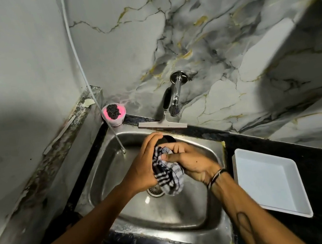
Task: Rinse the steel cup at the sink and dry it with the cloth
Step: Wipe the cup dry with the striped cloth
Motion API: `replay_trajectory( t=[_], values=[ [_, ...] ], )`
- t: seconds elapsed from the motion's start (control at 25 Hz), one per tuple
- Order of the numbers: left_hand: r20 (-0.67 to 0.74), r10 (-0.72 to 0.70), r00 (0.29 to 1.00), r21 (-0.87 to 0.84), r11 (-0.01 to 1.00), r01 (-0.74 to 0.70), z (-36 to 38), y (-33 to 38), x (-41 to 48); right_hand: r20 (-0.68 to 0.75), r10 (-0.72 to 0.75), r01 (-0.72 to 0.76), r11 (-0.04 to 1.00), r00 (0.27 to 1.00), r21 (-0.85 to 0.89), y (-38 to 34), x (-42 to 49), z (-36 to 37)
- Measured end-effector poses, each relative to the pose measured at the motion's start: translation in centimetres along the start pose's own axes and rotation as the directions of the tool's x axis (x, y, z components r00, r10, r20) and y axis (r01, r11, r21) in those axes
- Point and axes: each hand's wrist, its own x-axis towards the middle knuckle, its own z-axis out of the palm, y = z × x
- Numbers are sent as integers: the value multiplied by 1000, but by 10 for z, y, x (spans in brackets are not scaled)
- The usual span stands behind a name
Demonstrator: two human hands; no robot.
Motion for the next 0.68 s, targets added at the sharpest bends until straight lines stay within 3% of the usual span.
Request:
replay_trajectory(
  t=[0.04,0.12,0.2,0.24,0.36,0.48,0.56,0.68],
  values=[
    [-46,5,999,-11,1000,-5,2,2,-2,-65,-7,23,969,998,245,10,1,8],
    [-99,3,995,-49,999,-8,3,8,-1,-184,-5,121,770,983,627,21,8,26],
    [-123,-9,992,-70,998,0,4,11,3,-321,33,255,534,947,806,21,11,35],
    [-149,-22,989,-59,998,14,5,11,5,-373,30,316,473,927,823,20,8,33],
    [-226,-86,970,-73,995,72,0,4,4,-520,-51,478,476,853,738,19,-17,6],
    [-280,-114,953,-92,992,92,-5,-3,2,-679,-174,593,666,713,452,17,-47,-25],
    [-260,-129,957,-114,988,102,-8,1,1,-729,-281,586,785,624,200,18,-55,-32],
    [-177,-131,975,-156,982,104,-10,9,0,-672,-474,484,854,569,-192,18,-58,-21]
  ],
)
